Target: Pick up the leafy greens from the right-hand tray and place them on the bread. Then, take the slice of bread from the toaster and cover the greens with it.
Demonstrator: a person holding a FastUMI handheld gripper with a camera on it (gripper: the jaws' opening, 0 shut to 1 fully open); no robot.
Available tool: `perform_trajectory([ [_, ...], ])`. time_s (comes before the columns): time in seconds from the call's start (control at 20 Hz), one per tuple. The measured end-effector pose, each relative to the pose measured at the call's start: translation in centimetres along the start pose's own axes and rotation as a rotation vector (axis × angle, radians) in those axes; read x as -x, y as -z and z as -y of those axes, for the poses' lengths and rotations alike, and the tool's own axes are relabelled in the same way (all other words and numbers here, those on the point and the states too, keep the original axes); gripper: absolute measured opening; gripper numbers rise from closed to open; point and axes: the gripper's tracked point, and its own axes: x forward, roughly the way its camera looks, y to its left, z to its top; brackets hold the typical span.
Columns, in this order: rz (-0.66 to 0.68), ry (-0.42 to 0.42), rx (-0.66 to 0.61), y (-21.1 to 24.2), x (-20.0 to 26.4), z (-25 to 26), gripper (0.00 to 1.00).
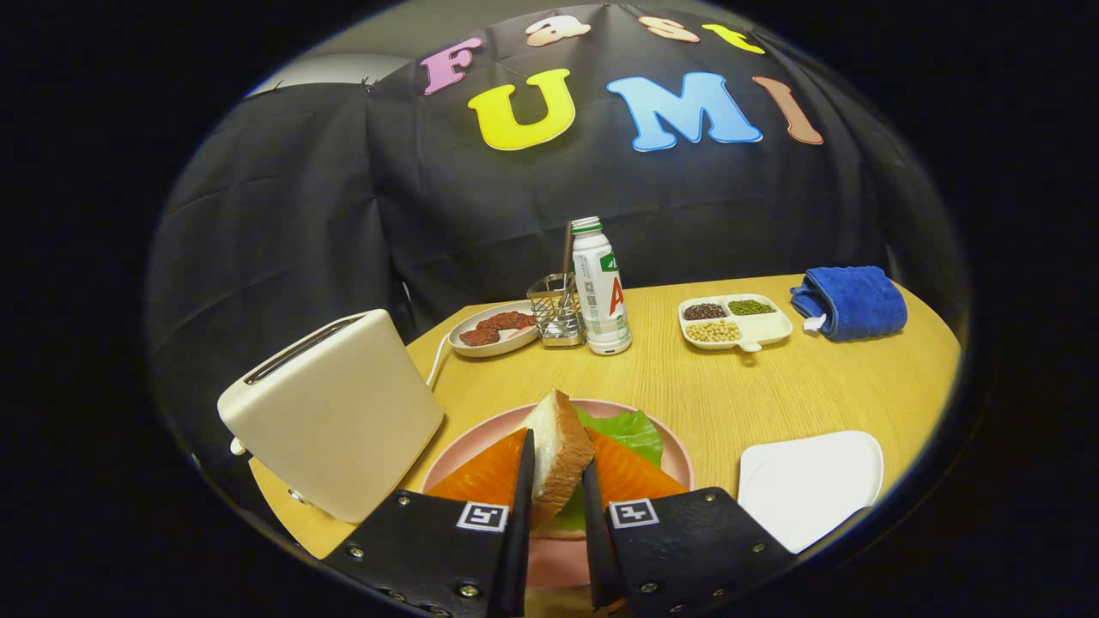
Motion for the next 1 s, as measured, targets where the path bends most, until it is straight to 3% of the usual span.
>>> perform_trajectory([
  [0.1, 0.019, -0.002, 0.027, -0.7, 0.2, 0.4, 0.33],
  [0.2, 0.061, 0.045, 0.095, -1.8, 0.6, 1.9, 0.50],
  [0.5, 0.127, 0.036, 0.084, -4.2, 2.7, 3.9, 0.51],
  [0.85, 0.263, 0.093, 0.200, -8.3, 8.0, 11.2, 0.51],
  [1.0, 0.294, 0.078, 0.199, -9.6, 9.5, 14.3, 0.51],
])
